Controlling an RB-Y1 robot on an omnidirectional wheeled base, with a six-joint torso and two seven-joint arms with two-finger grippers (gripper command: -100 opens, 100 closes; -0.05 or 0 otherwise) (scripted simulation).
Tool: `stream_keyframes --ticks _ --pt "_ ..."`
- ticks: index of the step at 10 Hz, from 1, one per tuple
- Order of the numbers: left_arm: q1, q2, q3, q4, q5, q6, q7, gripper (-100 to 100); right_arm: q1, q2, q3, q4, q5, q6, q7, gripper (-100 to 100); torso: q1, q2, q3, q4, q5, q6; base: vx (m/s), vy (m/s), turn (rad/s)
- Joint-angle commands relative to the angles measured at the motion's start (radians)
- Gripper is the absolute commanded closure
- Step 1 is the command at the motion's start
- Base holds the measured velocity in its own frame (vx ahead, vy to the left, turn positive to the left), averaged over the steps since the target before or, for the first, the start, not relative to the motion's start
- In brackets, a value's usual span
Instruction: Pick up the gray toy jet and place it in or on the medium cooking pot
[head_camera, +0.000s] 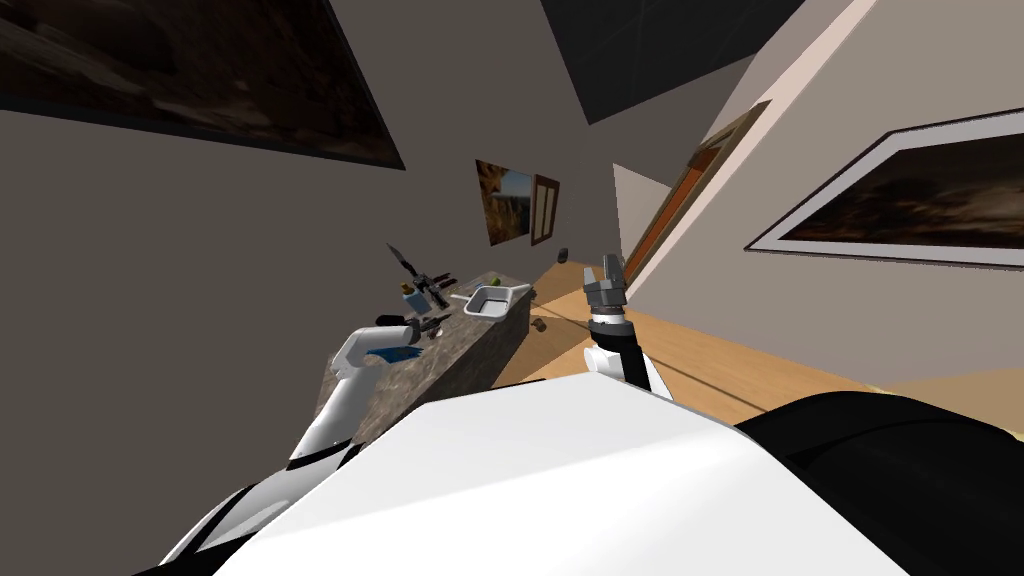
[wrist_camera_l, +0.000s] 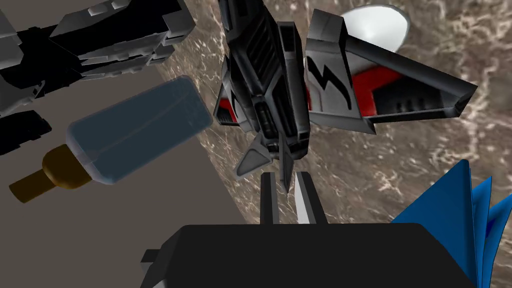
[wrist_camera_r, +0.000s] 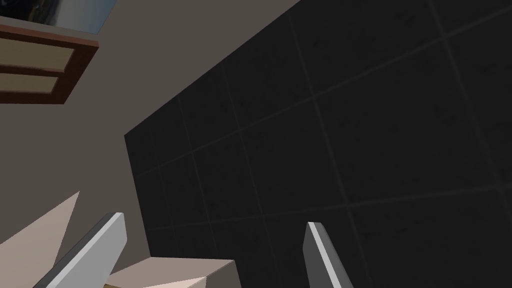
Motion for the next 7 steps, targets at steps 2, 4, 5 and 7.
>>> stream_keyframes --ticks 2,4,5,7 --pt "-0.004 0.040 0.049 -0.027 0.009 0.072 0.009 100 0.000 0.000 0.000 0.000 0.000 0.000 0.000 0 0.000 0.001 0.000 0.000 0.000 0.000 -0.020 -0.022 0.112" --pt "-0.003 0.070 0.085 -0.060 0.016 0.127 0.018 100 0.000 0.000 0.000 0.000 0.000 0.000 0.000 0 0.000 0.001 0.001 0.001 -0.001 0.000 -0.018 -0.019 0.119" --pt "-0.003 0.084 0.103 -0.076 0.020 0.156 0.022 100 0.000 0.000 0.000 0.000 0.000 0.000 0.000 0 -0.001 0.001 0.001 0.001 -0.001 0.000 -0.019 -0.019 0.093" --pt "-0.004 0.109 0.135 -0.108 0.029 0.212 0.030 100 0.000 0.000 0.000 0.000 0.000 0.000 0.000 0 -0.001 0.001 0.001 0.001 -0.001 0.001 -0.011 -0.017 0.083"
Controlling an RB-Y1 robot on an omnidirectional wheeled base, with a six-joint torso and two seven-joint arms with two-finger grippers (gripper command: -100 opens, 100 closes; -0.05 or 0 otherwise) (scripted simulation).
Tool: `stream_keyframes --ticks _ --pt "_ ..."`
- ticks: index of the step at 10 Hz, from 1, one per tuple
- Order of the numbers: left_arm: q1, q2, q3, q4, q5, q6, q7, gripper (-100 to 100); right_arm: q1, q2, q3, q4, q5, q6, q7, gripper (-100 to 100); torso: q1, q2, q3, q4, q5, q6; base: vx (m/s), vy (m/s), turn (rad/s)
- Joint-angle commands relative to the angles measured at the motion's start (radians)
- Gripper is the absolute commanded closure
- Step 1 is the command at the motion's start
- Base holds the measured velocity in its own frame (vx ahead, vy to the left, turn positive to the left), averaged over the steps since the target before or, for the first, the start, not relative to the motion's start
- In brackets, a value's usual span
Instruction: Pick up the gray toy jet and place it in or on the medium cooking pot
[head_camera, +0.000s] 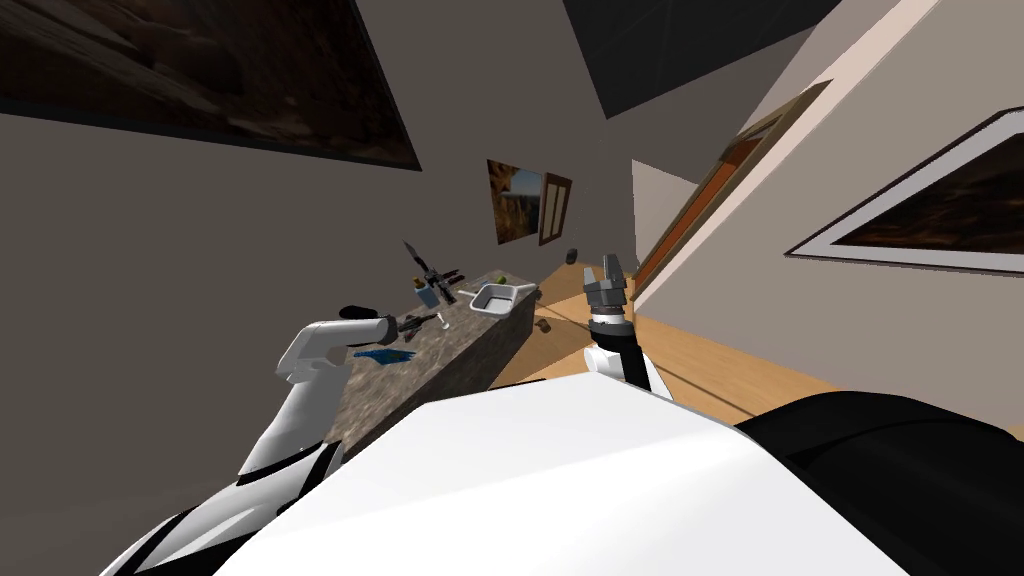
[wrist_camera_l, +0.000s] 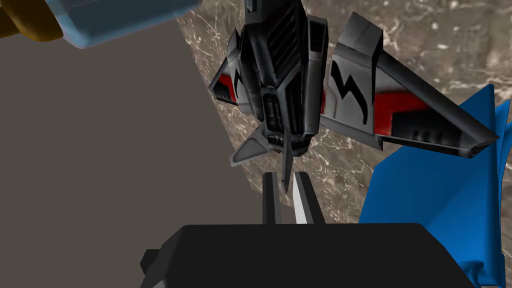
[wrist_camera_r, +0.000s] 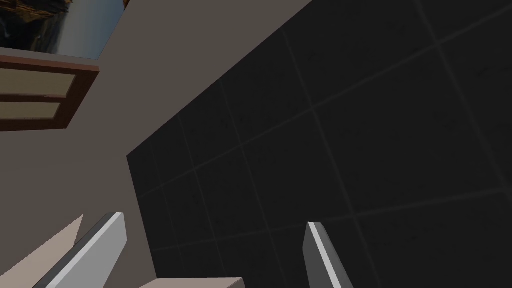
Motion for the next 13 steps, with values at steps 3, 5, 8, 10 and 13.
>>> stream_keyframes --ticks 3,5,8,10,13 --pt "0.000 0.039 0.051 -0.057 0.019 0.087 0.013 100 0.000 0.000 0.000 0.000 0.000 0.000 0.000 0 -0.001 -0.001 0.000 0.000 0.000 0.001 0.001 -0.016 0.074" --pt "-0.003 0.053 0.069 -0.082 0.029 0.123 0.020 100 0.000 0.000 0.000 0.000 0.000 0.000 0.000 0 -0.001 -0.002 -0.001 0.000 -0.001 0.001 0.015 -0.023 0.048" --pt "-0.016 0.065 0.086 -0.126 0.052 0.183 0.035 100 0.000 0.000 0.000 0.000 0.000 0.000 0.000 0 -0.004 -0.005 -0.003 -0.001 -0.001 0.003 0.040 -0.044 0.007" --pt "-0.032 0.064 0.085 -0.157 0.072 0.228 0.052 100 0.000 0.000 0.000 0.000 0.000 0.000 0.000 0 -0.009 -0.008 -0.004 -0.001 -0.002 0.005 0.070 -0.107 -0.067" --pt "-0.053 0.056 0.072 -0.190 0.094 0.279 0.075 100 0.000 0.000 0.000 0.000 0.000 0.000 0.000 0 -0.011 -0.008 -0.004 -0.001 -0.002 0.005 0.053 -0.104 -0.094"
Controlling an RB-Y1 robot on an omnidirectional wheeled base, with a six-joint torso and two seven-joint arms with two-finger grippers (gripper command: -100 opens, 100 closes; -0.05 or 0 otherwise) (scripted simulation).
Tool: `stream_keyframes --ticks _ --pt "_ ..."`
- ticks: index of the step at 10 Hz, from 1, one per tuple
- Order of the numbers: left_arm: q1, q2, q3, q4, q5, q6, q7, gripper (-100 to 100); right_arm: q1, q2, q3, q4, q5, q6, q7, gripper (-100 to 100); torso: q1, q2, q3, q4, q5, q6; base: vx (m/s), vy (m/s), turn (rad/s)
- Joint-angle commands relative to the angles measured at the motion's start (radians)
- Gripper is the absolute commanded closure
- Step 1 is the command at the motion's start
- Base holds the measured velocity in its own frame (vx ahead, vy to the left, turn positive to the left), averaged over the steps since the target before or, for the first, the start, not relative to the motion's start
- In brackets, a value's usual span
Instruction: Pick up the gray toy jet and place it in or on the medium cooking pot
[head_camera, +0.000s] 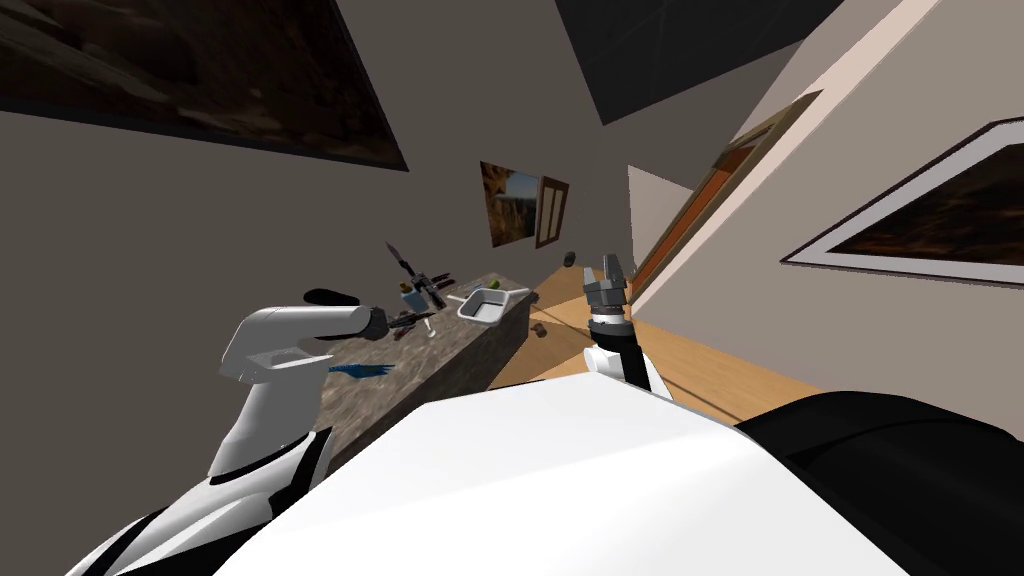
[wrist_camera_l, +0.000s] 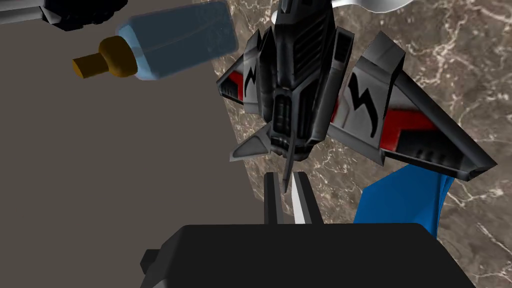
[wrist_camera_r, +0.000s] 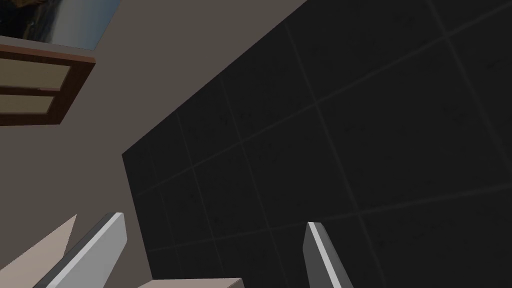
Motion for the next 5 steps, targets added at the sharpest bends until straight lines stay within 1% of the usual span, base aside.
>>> stream_keyframes --ticks 1,2,3,4,5 --pt "-0.011 -0.004 -0.006 -0.016 0.016 0.029 0.012 100 0.000 0.000 0.000 0.000 0.000 0.000 0.000 0 0.000 0.000 0.000 0.000 0.000 0.000 0.046 -0.125 -0.118" --pt "-0.028 -0.013 -0.020 -0.039 0.031 0.065 0.031 100 0.000 0.000 0.000 0.000 0.000 0.000 0.000 0 -0.001 0.000 0.000 0.000 0.000 0.000 0.100 -0.162 -0.203" --pt "-0.036 -0.017 -0.028 -0.050 0.038 0.082 0.040 100 0.000 0.000 0.000 0.000 0.000 0.000 0.000 0 -0.005 -0.003 -0.001 0.000 -0.001 0.002 0.117 -0.176 -0.182" --pt "-0.052 -0.025 -0.043 -0.071 0.051 0.114 0.057 100 0.000 0.000 0.000 0.000 0.000 0.000 0.000 0 -0.006 -0.004 -0.002 -0.001 -0.002 0.001 0.121 -0.205 -0.191" --pt "-0.059 -0.029 -0.050 -0.081 0.056 0.129 0.064 100 0.000 0.000 0.000 0.000 0.000 0.000 0.000 0 -0.009 -0.005 -0.003 -0.001 -0.002 0.002 0.099 -0.172 -0.162"
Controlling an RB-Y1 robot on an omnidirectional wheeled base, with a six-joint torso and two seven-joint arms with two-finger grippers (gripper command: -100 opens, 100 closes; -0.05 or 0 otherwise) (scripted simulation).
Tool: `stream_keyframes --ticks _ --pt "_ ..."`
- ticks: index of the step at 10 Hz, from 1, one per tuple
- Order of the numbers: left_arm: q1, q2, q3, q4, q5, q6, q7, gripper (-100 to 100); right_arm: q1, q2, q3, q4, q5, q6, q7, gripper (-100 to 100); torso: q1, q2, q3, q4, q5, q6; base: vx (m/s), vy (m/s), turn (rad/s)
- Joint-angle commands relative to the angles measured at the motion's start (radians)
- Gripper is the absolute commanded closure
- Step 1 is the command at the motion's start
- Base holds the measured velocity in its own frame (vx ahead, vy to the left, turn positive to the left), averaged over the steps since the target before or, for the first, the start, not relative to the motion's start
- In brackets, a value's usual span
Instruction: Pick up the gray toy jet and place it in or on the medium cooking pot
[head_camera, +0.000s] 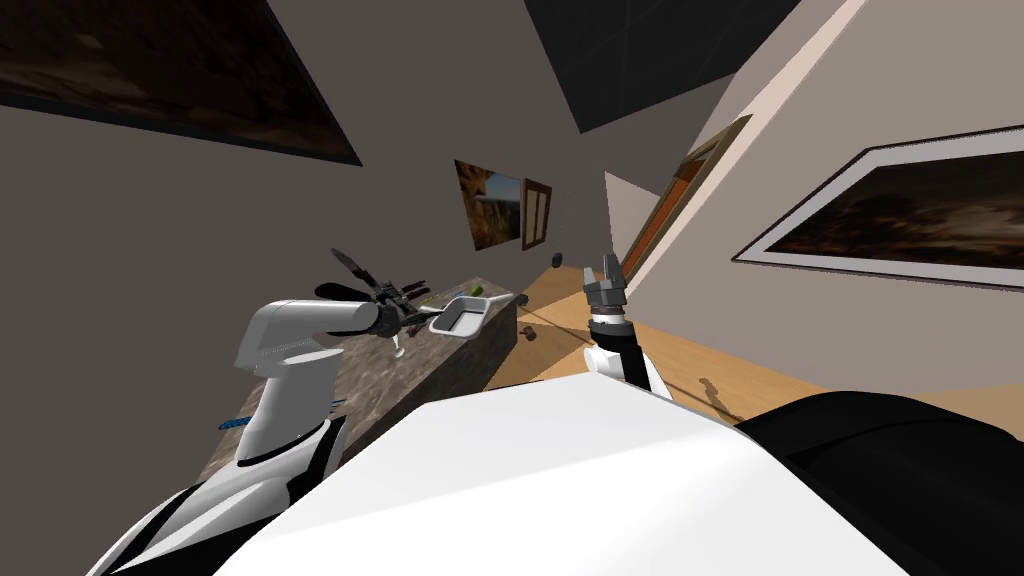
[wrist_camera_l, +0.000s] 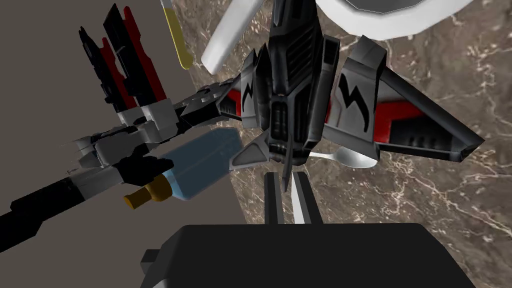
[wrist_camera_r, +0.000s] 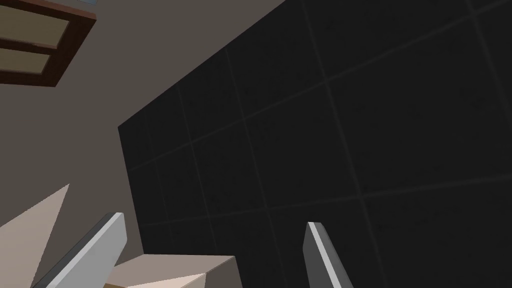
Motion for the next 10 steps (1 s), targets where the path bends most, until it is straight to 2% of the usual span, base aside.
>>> stream_keyframes --ticks 1,2,3,4,8,9,10 --pt "-0.025 -0.007 -0.020 -0.011 0.015 0.034 0.018 100 0.000 0.000 0.000 0.000 0.000 0.000 0.000 0 0.000 0.000 0.000 0.000 0.000 0.000 0.086 -0.163 -0.175" --pt "-0.034 -0.012 -0.030 -0.022 0.021 0.051 0.027 100 0.000 0.000 0.000 0.000 0.000 0.000 0.000 0 0.000 0.001 0.001 0.000 0.000 0.001 0.065 -0.140 -0.128" --pt "-0.031 -0.009 -0.024 -0.016 0.017 0.041 0.021 100 0.000 0.000 0.000 0.000 0.000 0.000 0.000 0 0.002 0.003 0.002 0.001 0.000 -0.001 0.026 -0.058 -0.032" --pt "-0.034 -0.010 -0.027 -0.017 0.019 0.045 0.023 -100 0.000 0.000 0.000 0.000 0.000 0.000 0.000 0 0.009 0.007 0.004 0.002 0.001 -0.003 0.009 -0.016 -0.001" --pt "-0.034 -0.010 -0.027 -0.017 0.019 0.044 0.023 -100 0.000 0.000 0.000 0.000 0.000 0.000 0.000 0 0.016 0.011 0.007 0.003 0.003 -0.004 0.001 -0.002 0.000" --pt "-0.034 -0.010 -0.027 -0.017 0.019 0.044 0.023 0 0.000 0.000 0.000 0.000 0.000 0.000 0.000 0 0.016 0.011 0.007 0.003 0.003 -0.004 0.000 0.000 0.000" --pt "-0.046 0.003 -0.015 -0.036 0.041 0.081 0.032 -100 0.000 0.000 0.000 0.000 0.000 0.000 0.000 0 0.016 0.011 0.007 0.003 0.003 -0.004 0.027 0.009 -0.002"
